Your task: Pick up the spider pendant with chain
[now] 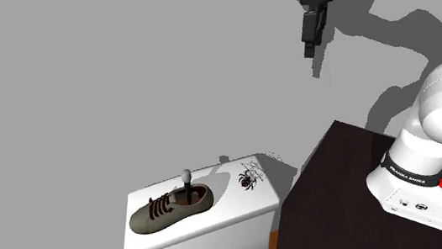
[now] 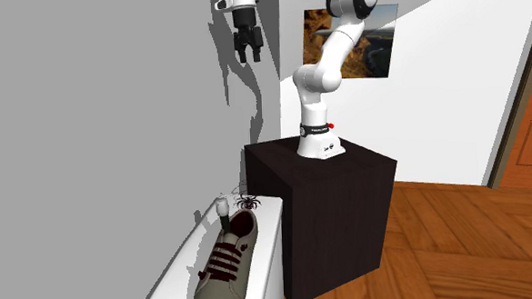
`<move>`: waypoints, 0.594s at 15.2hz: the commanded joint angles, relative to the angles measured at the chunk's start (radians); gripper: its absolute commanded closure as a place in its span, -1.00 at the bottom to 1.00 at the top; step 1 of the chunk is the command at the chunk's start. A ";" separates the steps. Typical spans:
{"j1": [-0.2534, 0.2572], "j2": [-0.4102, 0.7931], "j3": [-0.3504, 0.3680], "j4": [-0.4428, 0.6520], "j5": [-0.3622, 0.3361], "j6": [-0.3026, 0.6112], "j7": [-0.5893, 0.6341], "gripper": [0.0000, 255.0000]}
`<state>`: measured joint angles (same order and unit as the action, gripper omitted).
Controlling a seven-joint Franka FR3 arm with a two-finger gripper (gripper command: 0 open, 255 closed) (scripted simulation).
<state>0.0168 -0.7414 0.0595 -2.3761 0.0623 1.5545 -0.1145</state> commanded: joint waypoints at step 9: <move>0.046 -0.018 0.071 -0.271 0.074 0.345 0.036 -1.00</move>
<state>0.0558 -0.7619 0.1196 -2.6185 0.1245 1.8511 -0.0855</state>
